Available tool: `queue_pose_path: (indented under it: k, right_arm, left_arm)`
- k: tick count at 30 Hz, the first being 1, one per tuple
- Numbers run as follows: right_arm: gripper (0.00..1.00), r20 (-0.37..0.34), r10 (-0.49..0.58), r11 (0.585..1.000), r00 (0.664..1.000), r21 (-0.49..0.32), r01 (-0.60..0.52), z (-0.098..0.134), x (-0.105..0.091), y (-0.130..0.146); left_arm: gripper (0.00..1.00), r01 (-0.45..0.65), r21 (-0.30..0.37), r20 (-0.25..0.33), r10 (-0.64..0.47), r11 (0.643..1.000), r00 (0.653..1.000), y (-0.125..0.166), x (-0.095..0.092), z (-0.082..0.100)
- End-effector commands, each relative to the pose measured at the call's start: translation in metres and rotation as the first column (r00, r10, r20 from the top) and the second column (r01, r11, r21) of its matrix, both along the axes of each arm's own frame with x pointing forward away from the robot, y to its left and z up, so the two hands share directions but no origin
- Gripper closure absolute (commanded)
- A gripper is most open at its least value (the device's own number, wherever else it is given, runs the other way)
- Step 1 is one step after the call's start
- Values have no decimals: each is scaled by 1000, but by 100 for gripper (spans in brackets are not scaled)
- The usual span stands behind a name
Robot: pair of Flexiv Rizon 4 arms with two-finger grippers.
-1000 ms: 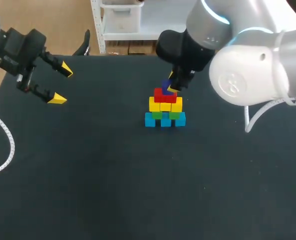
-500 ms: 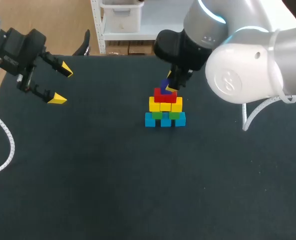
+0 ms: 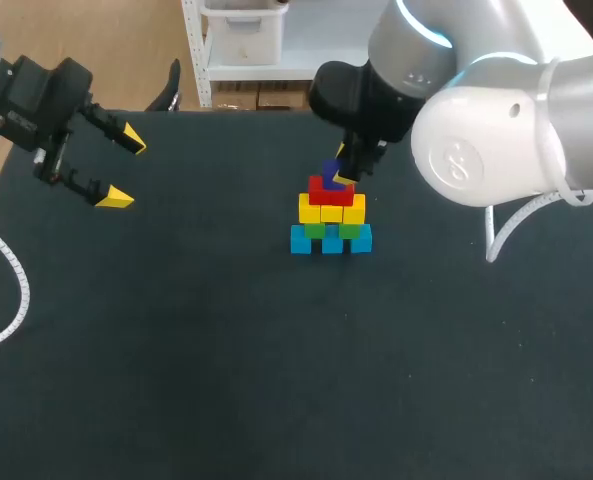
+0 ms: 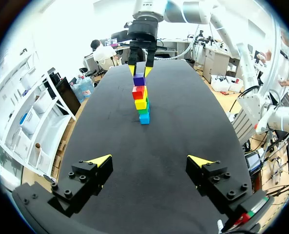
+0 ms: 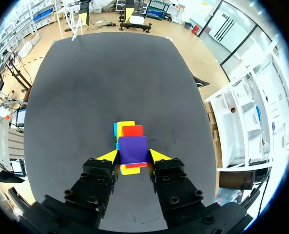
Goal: Place the blue cubes, place green cubes on the blue cubes, place the yellow cubes on the green cubes, then place the red cubes on the yellow cubes, and place purple cube on the red cubes.
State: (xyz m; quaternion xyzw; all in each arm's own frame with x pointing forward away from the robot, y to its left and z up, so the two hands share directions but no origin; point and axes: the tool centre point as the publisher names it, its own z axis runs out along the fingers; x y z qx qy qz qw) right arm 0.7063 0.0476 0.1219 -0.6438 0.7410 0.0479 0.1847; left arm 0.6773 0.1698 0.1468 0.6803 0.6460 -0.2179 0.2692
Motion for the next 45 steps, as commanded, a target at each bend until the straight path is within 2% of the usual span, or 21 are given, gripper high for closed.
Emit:
queue_pose_path:
  k: [1, 15, 17, 19, 27, 35, 45]
  right_arm:
    - [100, -2, 4, 1000, 1000, 3, -4, 0, 1, 1]
    - [100, -4, 9, 1000, 1000, 3, -9, -1, 2, 1]
    - [96, -4, 9, 1000, 1000, 3, -9, -1, 2, 1]
    - [86, -5, 10, 1000, 1000, 4, -10, -1, 2, 1]
    - [70, -5, 18, 1000, 1000, 6, -18, -1, 3, 3]
    - [62, -8, 20, 1000, 1000, 4, -20, -2, 3, 4]
    - [57, -6, 15, 1000, 1000, 6, -15, -2, 3, 3]
  left_arm:
    - [0, 3, -3, 3, -3, 1000, 1000, 1, 0, -1]
    - [0, 3, -3, 3, -3, 1000, 1000, 1, 0, -1]
    - [0, 3, -3, 3, -3, 1000, 1000, 1, 0, -1]
    - [0, 3, -3, 3, -3, 1000, 1000, 1, 0, -1]
    - [0, 3, -3, 3, -3, 1000, 1000, 1, 0, -1]
    - [0, 3, -3, 3, -3, 1000, 1000, 1, 0, -1]
    - [0, 3, -3, 3, -3, 1000, 1000, 1, 0, -1]
